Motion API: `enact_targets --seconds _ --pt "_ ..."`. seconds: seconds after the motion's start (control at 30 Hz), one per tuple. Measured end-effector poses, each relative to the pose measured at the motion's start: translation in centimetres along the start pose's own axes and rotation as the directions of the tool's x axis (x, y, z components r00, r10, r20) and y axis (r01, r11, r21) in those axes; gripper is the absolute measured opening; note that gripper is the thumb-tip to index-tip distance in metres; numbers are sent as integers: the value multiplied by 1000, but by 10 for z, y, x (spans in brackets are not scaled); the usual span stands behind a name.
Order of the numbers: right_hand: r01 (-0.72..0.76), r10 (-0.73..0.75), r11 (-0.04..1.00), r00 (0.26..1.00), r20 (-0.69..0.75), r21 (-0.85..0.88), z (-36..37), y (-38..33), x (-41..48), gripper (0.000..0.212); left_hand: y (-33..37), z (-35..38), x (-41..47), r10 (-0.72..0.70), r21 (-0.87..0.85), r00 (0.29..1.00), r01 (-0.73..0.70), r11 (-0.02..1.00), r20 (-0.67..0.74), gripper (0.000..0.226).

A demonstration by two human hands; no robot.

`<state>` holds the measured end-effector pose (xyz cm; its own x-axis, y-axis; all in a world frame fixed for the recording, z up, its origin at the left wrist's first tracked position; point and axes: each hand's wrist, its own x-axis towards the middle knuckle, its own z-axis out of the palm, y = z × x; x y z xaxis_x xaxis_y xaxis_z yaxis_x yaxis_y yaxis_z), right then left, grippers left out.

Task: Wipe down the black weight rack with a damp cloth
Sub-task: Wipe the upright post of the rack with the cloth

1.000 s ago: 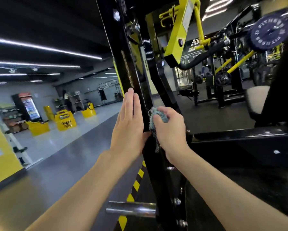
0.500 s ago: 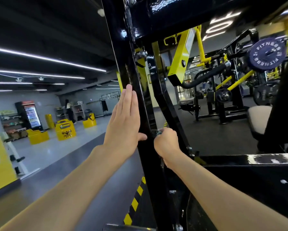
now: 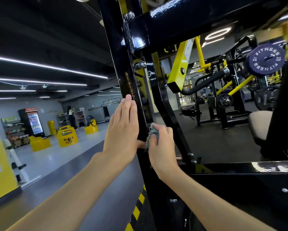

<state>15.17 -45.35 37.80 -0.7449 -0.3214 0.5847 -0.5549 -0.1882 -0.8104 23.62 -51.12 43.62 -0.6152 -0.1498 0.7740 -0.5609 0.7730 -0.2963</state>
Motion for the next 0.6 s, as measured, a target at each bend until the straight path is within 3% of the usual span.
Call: enact_targets --seconds 0.13,0.27,0.47,0.6 --pt "-182 182 983 982 58 -7 -9 -14 33 31 -8 -28 25 25 -80 999 -27 996 -23 106" --pt "-20 19 998 1000 6 62 -5 -33 51 30 -14 -40 47 35 -55 998 -32 998 46 138" --pt "213 -205 966 976 -68 147 0 -26 41 27 -14 -35 50 27 -37 999 -26 999 33 138" --pt "68 -60 974 997 -44 217 0 -40 66 27 -15 -35 50 23 -24 999 -21 999 45 137"
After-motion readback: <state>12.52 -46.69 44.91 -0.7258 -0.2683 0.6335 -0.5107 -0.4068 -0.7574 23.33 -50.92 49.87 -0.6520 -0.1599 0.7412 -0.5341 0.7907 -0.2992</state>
